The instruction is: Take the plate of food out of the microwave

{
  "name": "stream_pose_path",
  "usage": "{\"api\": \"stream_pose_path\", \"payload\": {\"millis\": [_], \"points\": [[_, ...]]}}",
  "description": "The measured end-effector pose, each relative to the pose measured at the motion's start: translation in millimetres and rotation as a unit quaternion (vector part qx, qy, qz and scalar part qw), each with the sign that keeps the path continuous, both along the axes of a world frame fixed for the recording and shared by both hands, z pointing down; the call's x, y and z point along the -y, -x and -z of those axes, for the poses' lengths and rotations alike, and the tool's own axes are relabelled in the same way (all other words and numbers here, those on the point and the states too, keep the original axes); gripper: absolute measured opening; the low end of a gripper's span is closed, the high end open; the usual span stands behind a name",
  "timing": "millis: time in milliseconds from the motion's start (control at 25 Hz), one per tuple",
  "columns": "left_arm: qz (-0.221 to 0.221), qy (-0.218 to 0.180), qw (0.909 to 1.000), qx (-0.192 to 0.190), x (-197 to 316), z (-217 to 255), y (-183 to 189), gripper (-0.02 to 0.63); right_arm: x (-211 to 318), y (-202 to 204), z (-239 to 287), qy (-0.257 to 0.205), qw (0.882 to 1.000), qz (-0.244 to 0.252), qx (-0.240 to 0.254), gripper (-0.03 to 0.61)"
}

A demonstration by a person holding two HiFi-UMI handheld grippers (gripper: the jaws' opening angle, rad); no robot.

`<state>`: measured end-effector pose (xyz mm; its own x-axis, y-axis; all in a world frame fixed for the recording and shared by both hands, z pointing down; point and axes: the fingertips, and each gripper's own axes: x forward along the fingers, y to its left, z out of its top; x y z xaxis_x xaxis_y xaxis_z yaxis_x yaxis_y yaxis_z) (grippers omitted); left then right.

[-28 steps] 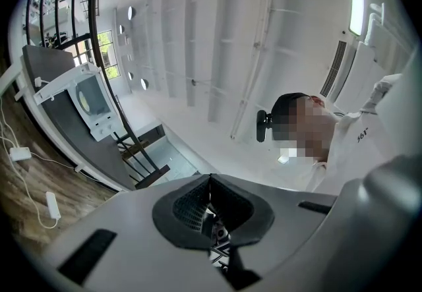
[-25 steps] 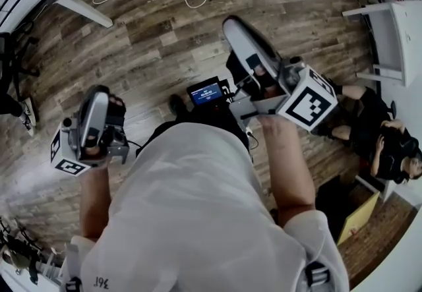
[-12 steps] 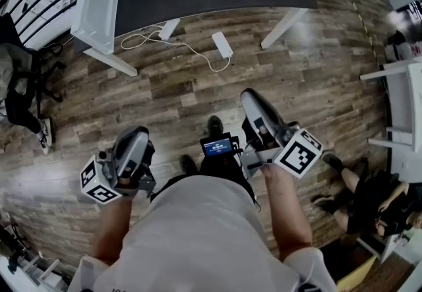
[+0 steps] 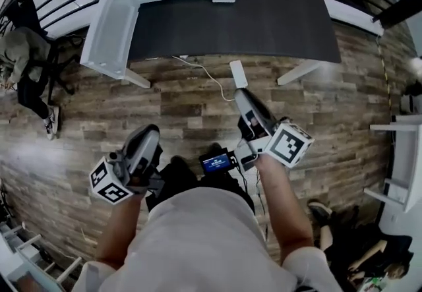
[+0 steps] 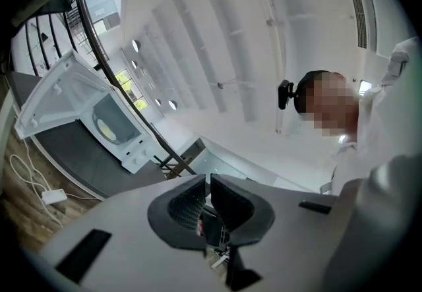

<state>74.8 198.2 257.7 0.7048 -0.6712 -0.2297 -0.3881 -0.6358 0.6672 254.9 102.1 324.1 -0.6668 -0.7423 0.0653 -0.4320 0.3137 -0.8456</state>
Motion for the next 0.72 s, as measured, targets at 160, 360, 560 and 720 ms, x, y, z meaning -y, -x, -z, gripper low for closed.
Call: {"api": "stream_pose_path", "payload": {"millis": [160, 360, 560, 720], "points": [[0.036, 0.018, 0.999, 0.018, 35.0, -12.7, 10.3, 0.006, 45.3, 20.4, -25.5, 0.038, 0.999, 0.008, 0.0, 0.046], [0.049, 0.03, 0.9978, 0.033, 84.3, -29.7, 38.6, 0.022, 98.5, 60.8, -47.8, 0.069, 0.998, -0.002, -0.013, 0.046], [0.044, 0.038, 0.9974, 0.043, 134.2, -39.2, 66.0, 0.051, 146.3, 104.9, -57.1, 0.091, 0.995, -0.018, -0.029, 0.046], [0.033, 0.048, 0.9967, 0.057, 174.1, -48.8, 84.7, 0.051, 185.6, 136.7, -66.3, 0.102, 0.993, -0.036, -0.04, 0.046]]}}
